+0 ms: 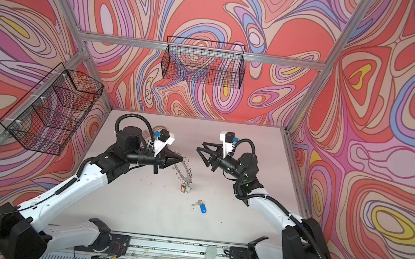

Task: Put the keys on the keyring
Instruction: 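Open the right gripper and draw it back while the left gripper holds the plate, then lower the open right gripper over the blue-tagged key on the table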

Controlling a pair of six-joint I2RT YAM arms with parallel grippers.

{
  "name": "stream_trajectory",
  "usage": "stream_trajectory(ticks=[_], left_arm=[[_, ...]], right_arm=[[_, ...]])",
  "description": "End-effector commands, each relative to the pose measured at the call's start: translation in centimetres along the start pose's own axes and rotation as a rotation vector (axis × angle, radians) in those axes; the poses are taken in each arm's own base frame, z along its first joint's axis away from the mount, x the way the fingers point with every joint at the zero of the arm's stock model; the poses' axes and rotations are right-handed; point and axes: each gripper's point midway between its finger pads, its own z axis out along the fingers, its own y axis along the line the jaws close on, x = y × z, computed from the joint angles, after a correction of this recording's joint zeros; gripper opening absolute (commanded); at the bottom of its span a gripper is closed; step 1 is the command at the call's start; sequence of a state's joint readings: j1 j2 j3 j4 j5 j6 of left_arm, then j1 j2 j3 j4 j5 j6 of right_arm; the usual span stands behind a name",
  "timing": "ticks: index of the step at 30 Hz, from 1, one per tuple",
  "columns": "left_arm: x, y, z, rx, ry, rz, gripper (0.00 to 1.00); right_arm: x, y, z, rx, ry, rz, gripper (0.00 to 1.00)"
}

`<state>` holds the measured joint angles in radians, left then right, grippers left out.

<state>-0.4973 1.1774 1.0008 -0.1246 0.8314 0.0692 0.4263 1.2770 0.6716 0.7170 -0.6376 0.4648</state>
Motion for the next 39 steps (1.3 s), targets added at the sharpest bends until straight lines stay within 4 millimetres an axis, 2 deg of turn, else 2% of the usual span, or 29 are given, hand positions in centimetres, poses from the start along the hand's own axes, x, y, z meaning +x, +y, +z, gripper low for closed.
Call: stream_trajectory(ticks=[1,9,15,19,21,27,34,39], left_arm=[[-0.7,-0.4,-0.5,-0.035,0.037,0.099,0.00],[-0.3,0.0,-0.2,-0.136,0.100,0.172,0.00],[-0.7,1.8,-0.4,-0.296,0.006,0.324,0.00],[0.1,2.7,-0.2,-0.342,0.005,0.404,0.00],[0.6,2.5,-0.1,-0.330,0.002,0.466,0.00],[1.7,2.4,0.4,-0.345,-0.007,0.610,0.00],[2.9,2.5,1.2,-0.367,0.021,0.738,0.00],[3.3,2.8,1.4,-0.372,0.030,0.738,0.00]], right_arm=[[0.1,-1.0,-0.3,0.075,0.022,0.005,0.58],[1.6,-3.2,-1.2,0.213,0.075,0.064,0.73],[2.9,-3.8,-1.3,0.244,0.126,0.107,0.77],[3.8,-4.2,-1.2,0.246,0.151,0.140,0.79],[4.2,-4.3,-1.3,0.249,0.161,0.150,0.82],[5.3,-4.9,-1.8,0.283,0.178,0.158,0.98],[6.9,-5.6,-2.6,0.323,0.212,0.187,0.98],[8.4,-6.2,-3.6,0.376,0.250,0.223,0.98]])
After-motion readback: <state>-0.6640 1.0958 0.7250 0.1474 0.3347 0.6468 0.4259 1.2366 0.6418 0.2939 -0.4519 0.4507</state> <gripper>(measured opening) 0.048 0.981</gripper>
